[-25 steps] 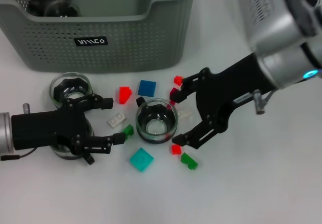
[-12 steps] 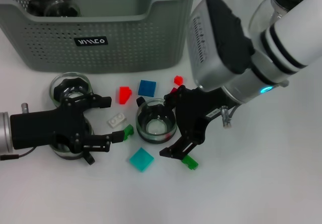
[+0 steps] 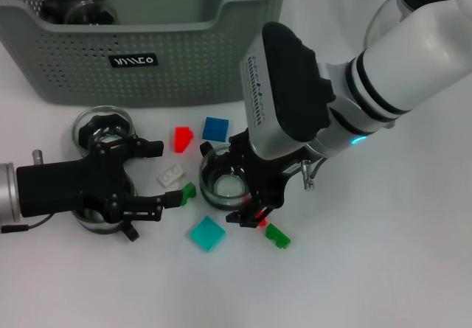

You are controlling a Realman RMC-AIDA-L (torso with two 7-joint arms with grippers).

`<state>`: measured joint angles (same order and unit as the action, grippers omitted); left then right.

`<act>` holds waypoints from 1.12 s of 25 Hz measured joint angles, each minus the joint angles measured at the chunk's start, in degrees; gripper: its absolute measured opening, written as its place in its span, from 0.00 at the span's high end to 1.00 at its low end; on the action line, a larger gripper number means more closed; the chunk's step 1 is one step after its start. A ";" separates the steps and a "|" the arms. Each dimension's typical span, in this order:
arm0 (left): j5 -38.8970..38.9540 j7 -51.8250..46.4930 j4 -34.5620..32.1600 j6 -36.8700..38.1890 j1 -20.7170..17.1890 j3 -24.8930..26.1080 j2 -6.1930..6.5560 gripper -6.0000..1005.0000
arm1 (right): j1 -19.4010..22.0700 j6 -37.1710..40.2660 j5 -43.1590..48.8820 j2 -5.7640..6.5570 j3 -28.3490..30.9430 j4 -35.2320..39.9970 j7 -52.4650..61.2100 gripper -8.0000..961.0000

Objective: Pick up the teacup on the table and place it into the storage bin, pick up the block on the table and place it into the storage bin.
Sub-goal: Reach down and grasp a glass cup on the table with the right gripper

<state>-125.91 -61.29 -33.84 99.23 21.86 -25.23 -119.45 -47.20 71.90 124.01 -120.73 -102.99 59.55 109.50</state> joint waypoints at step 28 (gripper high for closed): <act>0.14 0.56 0.09 -0.17 0.17 0.10 -0.61 0.07 | -2.29 -8.54 -0.29 -0.47 -8.58 -6.53 0.52 0.02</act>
<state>-125.77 -60.73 -33.75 99.06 22.03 -25.14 -120.06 -49.48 63.36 123.72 -121.21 -111.57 53.02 110.03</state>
